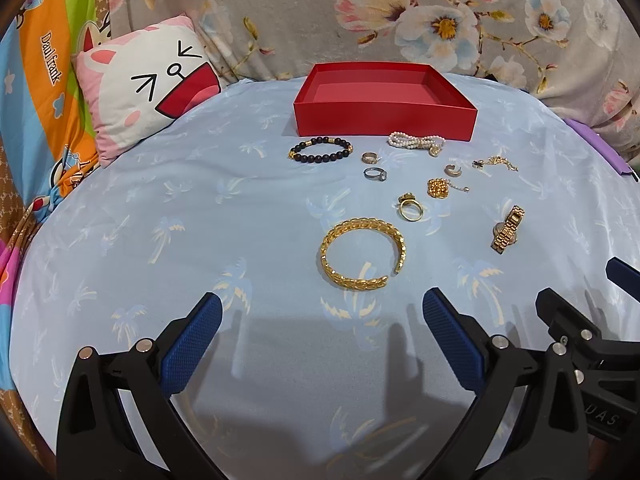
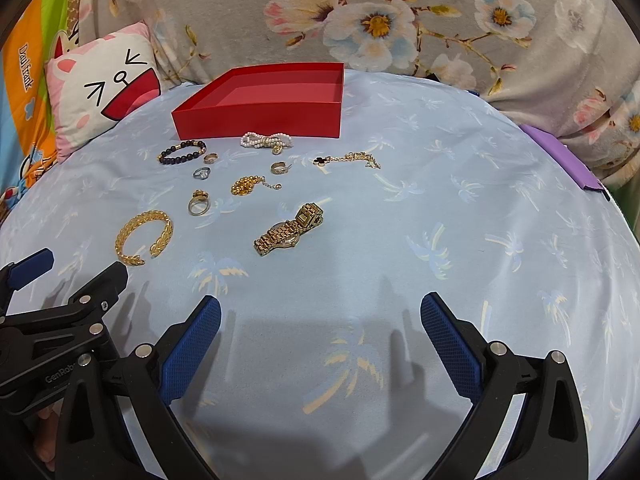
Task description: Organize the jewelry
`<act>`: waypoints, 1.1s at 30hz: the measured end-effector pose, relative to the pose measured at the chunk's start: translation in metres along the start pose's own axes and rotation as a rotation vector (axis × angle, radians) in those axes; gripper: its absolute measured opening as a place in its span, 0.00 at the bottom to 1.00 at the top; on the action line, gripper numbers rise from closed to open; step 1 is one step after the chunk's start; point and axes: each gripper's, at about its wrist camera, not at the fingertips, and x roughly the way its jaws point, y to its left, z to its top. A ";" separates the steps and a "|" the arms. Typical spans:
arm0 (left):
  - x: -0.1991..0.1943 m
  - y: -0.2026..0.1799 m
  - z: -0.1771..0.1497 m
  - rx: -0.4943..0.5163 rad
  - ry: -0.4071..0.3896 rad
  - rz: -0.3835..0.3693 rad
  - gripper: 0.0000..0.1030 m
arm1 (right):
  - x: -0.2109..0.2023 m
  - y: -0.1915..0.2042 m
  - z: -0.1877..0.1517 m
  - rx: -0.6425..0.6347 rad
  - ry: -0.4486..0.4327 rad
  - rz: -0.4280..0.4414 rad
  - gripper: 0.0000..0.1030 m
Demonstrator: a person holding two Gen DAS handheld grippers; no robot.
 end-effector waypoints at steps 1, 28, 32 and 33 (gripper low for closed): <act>-0.001 -0.003 -0.001 0.000 0.001 0.000 0.95 | 0.000 0.000 0.000 0.000 -0.001 0.001 0.95; -0.001 -0.004 -0.002 0.002 -0.002 0.002 0.95 | 0.000 0.000 -0.001 0.000 -0.002 0.001 0.95; -0.001 -0.003 -0.002 0.002 -0.002 0.002 0.95 | 0.000 0.000 -0.001 0.000 -0.002 0.001 0.95; -0.001 -0.004 -0.002 0.002 -0.002 0.002 0.95 | 0.000 -0.001 -0.001 0.000 -0.002 0.001 0.95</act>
